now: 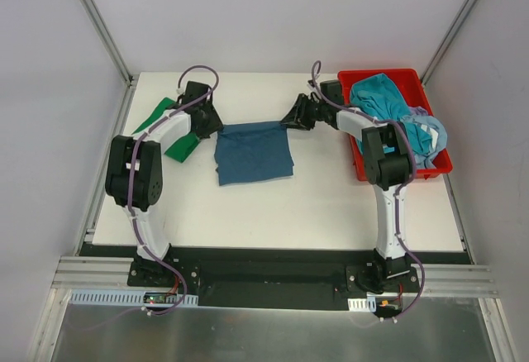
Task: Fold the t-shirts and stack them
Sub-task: Fold the long partially folded tshirt into a neat square
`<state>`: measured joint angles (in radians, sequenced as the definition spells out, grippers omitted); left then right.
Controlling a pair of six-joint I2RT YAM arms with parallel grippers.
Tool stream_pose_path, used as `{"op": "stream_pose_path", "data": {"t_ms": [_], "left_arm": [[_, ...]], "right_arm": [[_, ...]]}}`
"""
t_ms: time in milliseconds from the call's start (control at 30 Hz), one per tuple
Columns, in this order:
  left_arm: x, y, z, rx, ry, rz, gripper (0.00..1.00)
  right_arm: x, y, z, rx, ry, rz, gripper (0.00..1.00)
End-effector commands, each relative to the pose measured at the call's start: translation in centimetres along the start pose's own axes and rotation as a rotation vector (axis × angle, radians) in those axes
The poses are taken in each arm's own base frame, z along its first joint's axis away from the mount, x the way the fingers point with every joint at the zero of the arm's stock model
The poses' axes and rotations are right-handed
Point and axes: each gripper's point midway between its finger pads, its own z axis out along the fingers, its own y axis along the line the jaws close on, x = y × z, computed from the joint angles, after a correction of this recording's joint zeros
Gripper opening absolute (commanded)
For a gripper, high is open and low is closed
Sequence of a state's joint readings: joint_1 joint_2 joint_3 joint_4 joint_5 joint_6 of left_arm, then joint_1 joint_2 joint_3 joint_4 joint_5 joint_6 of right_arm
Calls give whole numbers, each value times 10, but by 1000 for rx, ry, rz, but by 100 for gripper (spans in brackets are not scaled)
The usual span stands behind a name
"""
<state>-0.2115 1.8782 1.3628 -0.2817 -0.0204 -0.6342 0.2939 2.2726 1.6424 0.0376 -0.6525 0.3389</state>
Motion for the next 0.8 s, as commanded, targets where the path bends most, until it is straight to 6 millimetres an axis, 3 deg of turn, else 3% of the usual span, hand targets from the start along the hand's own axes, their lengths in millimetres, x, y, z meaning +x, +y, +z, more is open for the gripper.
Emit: {"op": "stream_pose_path", "data": {"t_ms": [0,67,100,233,300,400,433,533,600,767], "left_arm": [[-29,-3,-8,8,-31,22,58],[-39,-12,-23,40,-57,39,80],[-40,-19,-33,80,-54,39,97],[-36,-38,-73,182,-77,41,99],[-25,-50,-83,248,-55,60,99],[1,-84,-91,434,67,129,99],[6,-94,-92,486,109,139,99],[11,-108,-77,535,179,141,99],[13,-105,-59,507,200,127,99],[8,-87,-8,372,177,114,99]], "right_arm": [[-29,21,-12,57,-28,-87,58],[-39,38,-27,101,-24,-155,82],[-40,48,-35,124,-27,-190,96],[-23,71,-67,191,-34,-263,96],[7,82,-74,149,5,-249,96],[62,105,-76,-1,92,-188,96],[77,122,-78,-56,114,-189,96],[110,140,-77,-98,152,-213,96],[125,139,-74,-96,172,-224,96],[130,100,-54,-1,184,-184,96]]}}
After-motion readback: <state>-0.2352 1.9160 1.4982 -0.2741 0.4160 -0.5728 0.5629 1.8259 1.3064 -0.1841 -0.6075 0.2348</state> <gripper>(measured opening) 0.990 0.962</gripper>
